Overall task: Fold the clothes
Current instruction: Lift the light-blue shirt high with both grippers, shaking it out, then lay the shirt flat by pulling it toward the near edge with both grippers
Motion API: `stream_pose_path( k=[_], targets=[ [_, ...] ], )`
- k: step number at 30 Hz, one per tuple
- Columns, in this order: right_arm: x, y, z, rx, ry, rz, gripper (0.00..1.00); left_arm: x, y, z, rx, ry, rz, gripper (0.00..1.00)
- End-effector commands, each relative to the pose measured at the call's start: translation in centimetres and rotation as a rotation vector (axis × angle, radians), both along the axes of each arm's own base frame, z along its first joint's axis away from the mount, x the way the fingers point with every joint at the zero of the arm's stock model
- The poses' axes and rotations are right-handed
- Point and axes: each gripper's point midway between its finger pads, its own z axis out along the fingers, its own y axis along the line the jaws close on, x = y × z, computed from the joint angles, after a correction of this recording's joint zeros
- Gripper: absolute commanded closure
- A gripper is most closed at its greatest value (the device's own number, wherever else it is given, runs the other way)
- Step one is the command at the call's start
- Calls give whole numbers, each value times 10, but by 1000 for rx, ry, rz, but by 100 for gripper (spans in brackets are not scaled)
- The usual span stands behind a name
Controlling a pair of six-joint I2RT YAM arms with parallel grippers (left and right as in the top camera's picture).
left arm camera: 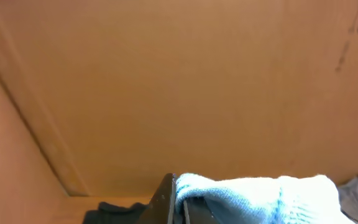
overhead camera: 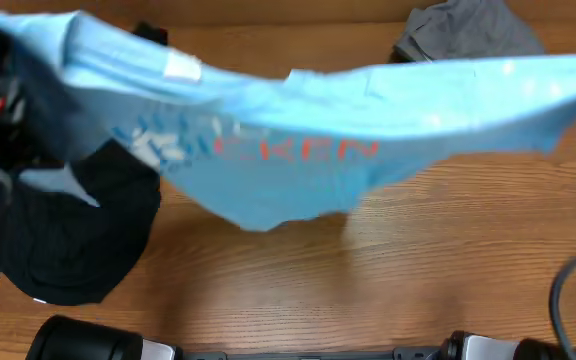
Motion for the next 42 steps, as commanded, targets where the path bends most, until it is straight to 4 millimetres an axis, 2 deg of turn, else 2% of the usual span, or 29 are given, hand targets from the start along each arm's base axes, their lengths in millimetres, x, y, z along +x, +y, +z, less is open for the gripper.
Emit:
stream_pose_path(
  k=[1, 3, 6, 10, 14, 17, 20, 22, 24, 25, 27, 30, 32, 34, 36, 38, 40, 42],
  targets=[
    [-4, -8, 5, -32, -21, -45, 96, 12, 5, -3, -21, 14, 49, 96],
    [-4, -12, 5, -37, -19, -67, 96, 25, 2, -7, -17, 30, 49, 96],
    [9, -15, 0, -33, 4, -70, 96, 48, -4, -13, -10, 56, 49, 96],
    [40, -22, -14, -20, 67, -65, 96, 85, -10, -25, 0, 90, 67, 96],
    [85, -29, -28, -9, 110, -51, 96, 123, -8, -33, 8, 94, 137, 96],
    [125, -34, -30, -4, 92, -28, 96, 153, -9, -34, -7, 68, 159, 96],
    [165, -41, -24, -10, 32, -22, 96, 184, -6, -29, -53, 6, 182, 96],
    [185, -43, -10, -1, -42, -15, 96, 199, -3, -20, -94, -58, 194, 96],
    [190, -41, 7, -6, -118, 3, 96, 203, -3, -7, -112, -118, 184, 96],
    [190, -39, 21, -10, -172, 14, 96, 202, -3, 5, -125, -169, 177, 96],
    [180, -37, 51, -1, -282, 13, 96, 189, -2, 35, -144, -283, 166, 96],
    [165, -34, 79, -20, -381, 14, 96, 164, 2, 72, -136, -409, 160, 96],
    [160, -33, 88, -27, -411, 16, 96, 151, 4, 84, -120, -450, 165, 96],
    [162, -33, 88, -28, -413, 16, 96, 148, 6, 88, -95, -460, 175, 96],
    [171, -34, 79, -22, -387, 24, 96, 152, 9, 82, -87, -436, 180, 96],
    [184, -33, 63, -9, -334, 39, 96, 165, 8, 65, -67, -367, 166, 96],
    [202, -34, 34, 16, -240, 55, 96, 183, 6, 36, -43, -255, 155, 96],
    [219, -32, -2, 46, -126, 88, 96, 201, 4, -5, -16, -104, 156, 96]
  ],
)
